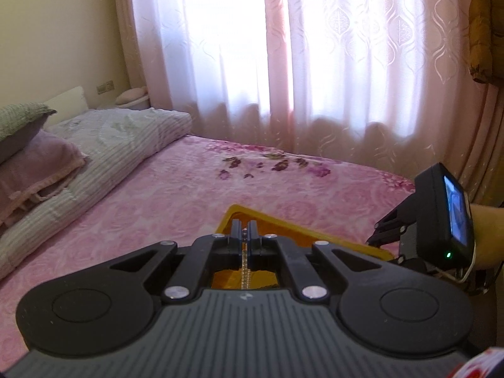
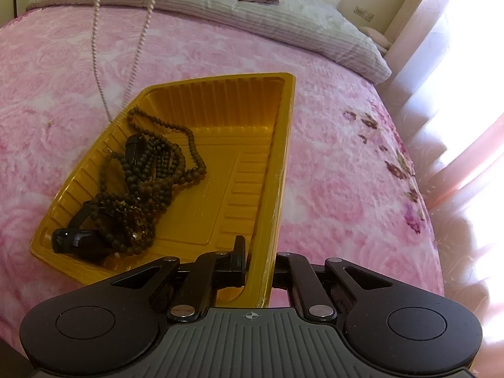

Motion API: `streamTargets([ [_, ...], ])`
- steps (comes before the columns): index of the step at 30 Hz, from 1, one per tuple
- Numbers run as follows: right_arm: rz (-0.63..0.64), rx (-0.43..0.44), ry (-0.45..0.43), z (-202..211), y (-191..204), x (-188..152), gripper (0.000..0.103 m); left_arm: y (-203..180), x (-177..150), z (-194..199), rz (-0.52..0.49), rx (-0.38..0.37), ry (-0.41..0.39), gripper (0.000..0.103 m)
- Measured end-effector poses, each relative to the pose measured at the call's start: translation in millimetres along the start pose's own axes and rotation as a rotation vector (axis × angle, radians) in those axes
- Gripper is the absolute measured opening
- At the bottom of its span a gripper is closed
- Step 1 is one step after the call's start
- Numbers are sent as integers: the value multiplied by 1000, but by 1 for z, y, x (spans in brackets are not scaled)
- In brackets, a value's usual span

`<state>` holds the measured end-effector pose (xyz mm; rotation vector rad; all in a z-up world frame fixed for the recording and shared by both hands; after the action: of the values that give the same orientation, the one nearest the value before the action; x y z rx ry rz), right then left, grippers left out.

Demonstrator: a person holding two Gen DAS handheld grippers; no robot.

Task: Organize jewelry
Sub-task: 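Lift the pearl necklace up and over the orange tray with the left tool, then lower the pearl necklace into the tray and open the left tool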

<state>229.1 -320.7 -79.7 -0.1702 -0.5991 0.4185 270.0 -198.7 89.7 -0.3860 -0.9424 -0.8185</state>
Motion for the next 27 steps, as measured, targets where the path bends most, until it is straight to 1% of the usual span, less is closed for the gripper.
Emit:
streamTargets([
  [6, -18, 11, 4, -1, -2, -2, 7, -15, 1, -23, 11, -48, 16, 2],
  [12, -28, 16, 4, -1, -3, -3, 7, -27, -18, -47, 20, -67, 72, 2],
  [16, -33, 17, 4, -2, -3, -3, 7, -29, -32, -61, 48, -81, 104, 2],
  [20, -32, 16, 4, -1, -3, -3, 7, -29, -39, -65, 55, -80, 115, 2],
  [24, -32, 15, 4, -2, -3, -3, 7, -29, -39, -65, 59, -80, 115, 3],
  [27, -30, 13, 4, -1, -3, -2, 7, -28, -40, -65, 62, -81, 116, 7],
])
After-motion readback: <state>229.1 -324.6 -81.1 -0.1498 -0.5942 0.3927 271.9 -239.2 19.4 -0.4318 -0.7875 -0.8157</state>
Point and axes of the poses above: each gripper's, at about its wrist camera, not at the fingertips, and z roughly against the way its jaws point, y to its left, x to its top, the point moved 10 cm from there along -z, roughly the way its jaws point, and after that the axes turned 2 degrees about -x, right-handed, at the moved point
